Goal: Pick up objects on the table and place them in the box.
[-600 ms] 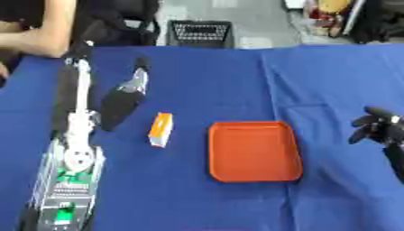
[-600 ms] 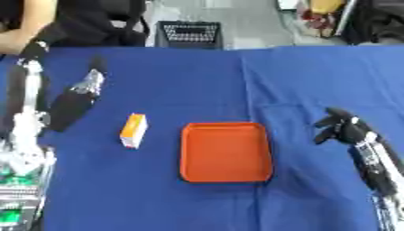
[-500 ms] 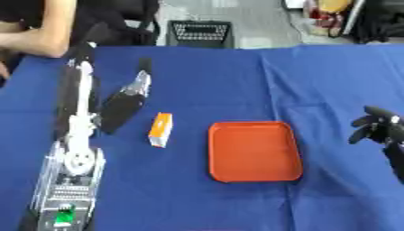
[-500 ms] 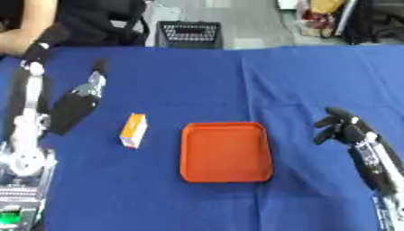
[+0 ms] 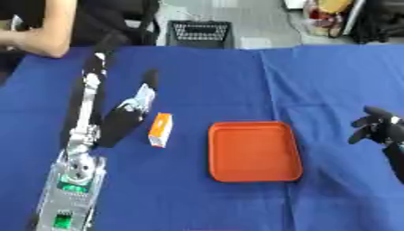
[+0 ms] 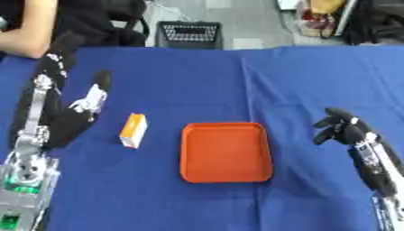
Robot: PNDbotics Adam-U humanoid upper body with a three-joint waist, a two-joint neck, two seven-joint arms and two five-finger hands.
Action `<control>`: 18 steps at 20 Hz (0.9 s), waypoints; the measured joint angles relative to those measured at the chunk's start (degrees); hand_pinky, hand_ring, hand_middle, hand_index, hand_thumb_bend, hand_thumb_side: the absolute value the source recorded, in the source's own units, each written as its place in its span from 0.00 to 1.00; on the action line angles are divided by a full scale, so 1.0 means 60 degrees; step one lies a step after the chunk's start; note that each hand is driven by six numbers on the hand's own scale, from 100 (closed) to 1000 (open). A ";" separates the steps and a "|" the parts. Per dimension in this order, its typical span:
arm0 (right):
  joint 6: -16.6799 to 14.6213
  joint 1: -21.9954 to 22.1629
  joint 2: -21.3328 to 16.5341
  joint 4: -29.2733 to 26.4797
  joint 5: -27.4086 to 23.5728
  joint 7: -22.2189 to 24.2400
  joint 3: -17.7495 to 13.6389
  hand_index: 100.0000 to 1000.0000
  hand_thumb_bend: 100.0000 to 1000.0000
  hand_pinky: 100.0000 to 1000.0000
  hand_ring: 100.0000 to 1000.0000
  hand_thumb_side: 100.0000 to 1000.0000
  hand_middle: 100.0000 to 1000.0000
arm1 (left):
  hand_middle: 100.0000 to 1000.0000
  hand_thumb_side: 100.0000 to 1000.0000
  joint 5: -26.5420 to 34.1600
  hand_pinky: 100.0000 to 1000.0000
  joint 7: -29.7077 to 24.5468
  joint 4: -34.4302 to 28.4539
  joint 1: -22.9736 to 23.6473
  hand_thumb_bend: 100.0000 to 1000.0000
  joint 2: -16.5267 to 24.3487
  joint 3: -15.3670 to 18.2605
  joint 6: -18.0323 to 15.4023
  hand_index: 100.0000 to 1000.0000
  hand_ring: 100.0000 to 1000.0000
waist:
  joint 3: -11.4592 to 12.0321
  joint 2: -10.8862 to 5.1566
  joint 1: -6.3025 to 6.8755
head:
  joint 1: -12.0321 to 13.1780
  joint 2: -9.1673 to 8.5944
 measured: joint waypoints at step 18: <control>0.0009 0.0000 0.0000 0.0024 0.0006 0.0061 0.0003 0.89 0.00 0.51 0.50 0.92 0.62 | 0.94 0.70 -0.0693 1.00 -0.1033 0.1069 -0.0040 0.23 0.0711 -0.0452 0.1123 1.00 1.00 | -0.0039 -0.0015 0.0001 | 0.0000 -0.0004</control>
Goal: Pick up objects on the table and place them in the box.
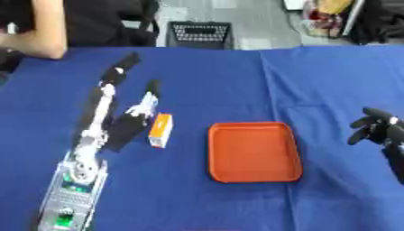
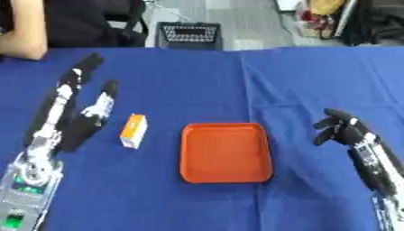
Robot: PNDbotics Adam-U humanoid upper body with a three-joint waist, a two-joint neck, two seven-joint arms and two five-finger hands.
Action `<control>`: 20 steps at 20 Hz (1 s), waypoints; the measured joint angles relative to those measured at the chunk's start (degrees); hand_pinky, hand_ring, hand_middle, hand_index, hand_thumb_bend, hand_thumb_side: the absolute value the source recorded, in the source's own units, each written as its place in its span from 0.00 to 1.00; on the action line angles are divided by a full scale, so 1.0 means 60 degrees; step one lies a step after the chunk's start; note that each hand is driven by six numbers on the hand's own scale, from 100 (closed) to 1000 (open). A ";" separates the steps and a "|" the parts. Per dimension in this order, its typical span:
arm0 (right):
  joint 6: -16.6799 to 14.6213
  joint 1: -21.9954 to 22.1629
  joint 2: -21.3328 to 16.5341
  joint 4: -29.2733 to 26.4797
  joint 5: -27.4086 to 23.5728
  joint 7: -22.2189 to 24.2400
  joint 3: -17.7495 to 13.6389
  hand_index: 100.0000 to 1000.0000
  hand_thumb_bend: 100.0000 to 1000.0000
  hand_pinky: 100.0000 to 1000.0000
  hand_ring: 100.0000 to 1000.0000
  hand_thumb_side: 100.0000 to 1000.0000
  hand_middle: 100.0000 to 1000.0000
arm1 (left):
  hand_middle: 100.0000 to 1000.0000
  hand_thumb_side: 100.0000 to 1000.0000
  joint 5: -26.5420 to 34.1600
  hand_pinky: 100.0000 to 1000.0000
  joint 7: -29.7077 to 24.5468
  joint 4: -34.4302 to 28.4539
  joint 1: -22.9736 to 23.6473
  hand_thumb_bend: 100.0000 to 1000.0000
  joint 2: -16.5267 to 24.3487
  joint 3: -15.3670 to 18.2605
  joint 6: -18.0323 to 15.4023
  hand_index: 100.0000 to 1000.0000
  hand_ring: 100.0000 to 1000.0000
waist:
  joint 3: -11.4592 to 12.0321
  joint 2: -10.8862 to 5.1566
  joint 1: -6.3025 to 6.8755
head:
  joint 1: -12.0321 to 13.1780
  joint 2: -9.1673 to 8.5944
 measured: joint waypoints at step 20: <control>-0.0016 -0.0001 0.0000 0.0000 0.0000 0.0022 0.0000 0.89 0.00 0.51 0.50 0.92 0.63 | 0.91 0.61 -0.1600 1.00 0.0069 0.1255 0.0000 0.25 0.0073 -0.0194 0.0958 1.00 1.00 | -0.0034 0.0000 0.0007 | 0.0000 -0.0068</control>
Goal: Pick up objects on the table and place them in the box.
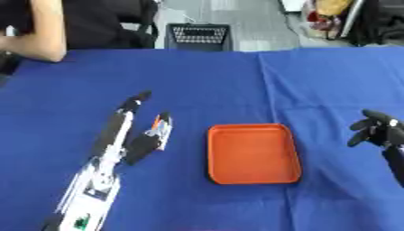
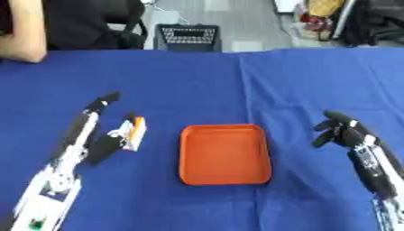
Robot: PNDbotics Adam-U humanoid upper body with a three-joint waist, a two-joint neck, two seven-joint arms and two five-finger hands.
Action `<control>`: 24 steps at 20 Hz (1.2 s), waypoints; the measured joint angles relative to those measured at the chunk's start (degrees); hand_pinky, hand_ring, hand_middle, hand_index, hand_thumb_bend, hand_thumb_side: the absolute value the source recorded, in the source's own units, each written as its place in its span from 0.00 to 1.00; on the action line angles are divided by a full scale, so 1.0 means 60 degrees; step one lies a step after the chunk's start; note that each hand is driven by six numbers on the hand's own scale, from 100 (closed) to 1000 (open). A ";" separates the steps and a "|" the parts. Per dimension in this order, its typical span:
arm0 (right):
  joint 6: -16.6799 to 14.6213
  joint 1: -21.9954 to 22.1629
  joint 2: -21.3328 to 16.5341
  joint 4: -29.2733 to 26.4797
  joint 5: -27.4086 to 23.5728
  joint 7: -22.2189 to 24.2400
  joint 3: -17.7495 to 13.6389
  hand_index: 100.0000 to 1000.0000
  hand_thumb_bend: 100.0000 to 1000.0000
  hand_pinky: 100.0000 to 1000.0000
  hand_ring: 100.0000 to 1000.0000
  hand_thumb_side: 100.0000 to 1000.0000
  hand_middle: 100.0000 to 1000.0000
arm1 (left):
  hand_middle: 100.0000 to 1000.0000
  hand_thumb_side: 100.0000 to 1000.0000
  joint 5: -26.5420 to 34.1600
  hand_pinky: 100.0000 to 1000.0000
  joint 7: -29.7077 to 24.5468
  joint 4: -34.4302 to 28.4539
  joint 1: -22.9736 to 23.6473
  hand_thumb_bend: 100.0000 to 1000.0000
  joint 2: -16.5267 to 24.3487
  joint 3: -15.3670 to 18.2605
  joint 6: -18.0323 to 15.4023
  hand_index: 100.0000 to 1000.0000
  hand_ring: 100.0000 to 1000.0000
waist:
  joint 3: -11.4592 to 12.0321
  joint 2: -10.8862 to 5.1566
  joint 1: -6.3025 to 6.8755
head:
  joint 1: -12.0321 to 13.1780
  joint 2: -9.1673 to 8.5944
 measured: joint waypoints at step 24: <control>0.0000 -0.0005 0.0000 0.0000 0.0000 0.0004 -0.0001 0.89 0.00 0.51 0.50 0.92 0.62 | 0.90 0.72 -0.1164 1.00 -0.0259 0.0681 0.0443 0.50 -0.0130 0.0123 0.0276 1.00 1.00 | -0.0012 0.0001 -0.0001 | 0.0000 -0.0015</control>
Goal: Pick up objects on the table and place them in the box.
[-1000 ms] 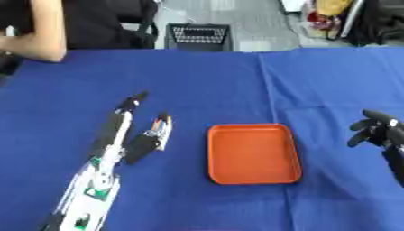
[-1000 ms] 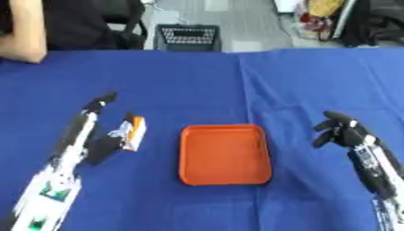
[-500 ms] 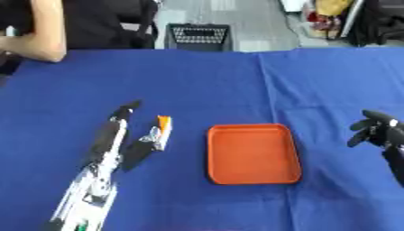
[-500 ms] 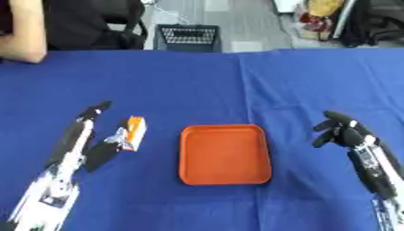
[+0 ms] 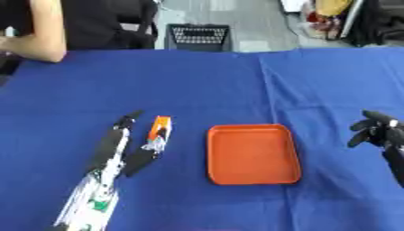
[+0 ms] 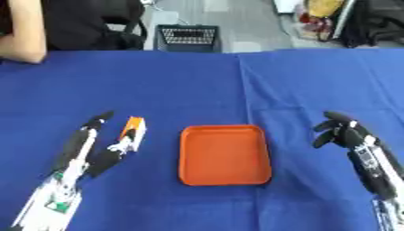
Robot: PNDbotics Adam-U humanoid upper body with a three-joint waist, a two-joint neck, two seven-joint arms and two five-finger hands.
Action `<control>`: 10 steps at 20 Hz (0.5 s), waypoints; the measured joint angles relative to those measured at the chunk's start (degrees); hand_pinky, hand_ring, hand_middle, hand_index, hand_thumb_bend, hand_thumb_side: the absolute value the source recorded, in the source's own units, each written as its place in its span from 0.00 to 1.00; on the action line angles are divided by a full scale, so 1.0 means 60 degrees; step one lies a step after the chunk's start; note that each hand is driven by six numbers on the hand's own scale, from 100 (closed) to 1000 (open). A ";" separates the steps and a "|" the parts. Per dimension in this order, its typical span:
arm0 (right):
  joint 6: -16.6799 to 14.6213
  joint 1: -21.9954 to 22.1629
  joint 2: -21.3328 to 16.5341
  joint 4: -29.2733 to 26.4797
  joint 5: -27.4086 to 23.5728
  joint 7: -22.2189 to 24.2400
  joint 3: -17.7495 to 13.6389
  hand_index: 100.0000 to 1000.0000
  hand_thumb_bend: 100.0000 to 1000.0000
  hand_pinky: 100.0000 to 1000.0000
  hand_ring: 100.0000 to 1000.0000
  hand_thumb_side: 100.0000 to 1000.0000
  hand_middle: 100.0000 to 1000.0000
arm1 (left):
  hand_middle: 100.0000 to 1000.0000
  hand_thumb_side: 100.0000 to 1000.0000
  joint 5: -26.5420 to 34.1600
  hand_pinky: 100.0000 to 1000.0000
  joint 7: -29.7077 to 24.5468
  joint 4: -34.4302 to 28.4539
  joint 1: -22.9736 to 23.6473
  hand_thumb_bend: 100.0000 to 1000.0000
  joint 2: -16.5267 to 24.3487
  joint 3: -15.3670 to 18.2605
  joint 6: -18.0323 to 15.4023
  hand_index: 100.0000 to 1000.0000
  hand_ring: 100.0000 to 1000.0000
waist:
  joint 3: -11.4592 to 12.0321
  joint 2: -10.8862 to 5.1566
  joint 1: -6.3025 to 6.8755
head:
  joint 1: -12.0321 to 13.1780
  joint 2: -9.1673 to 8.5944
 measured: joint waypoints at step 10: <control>0.0004 -0.0001 0.0000 0.0000 0.0000 0.0027 0.0000 0.89 0.00 0.51 0.50 0.92 0.63 | 0.89 0.68 -0.0443 1.00 -0.0132 0.0119 -0.0002 0.44 -0.0001 0.0004 0.0020 1.00 1.00 | -0.0004 0.0000 0.0000 | 0.0000 -0.0001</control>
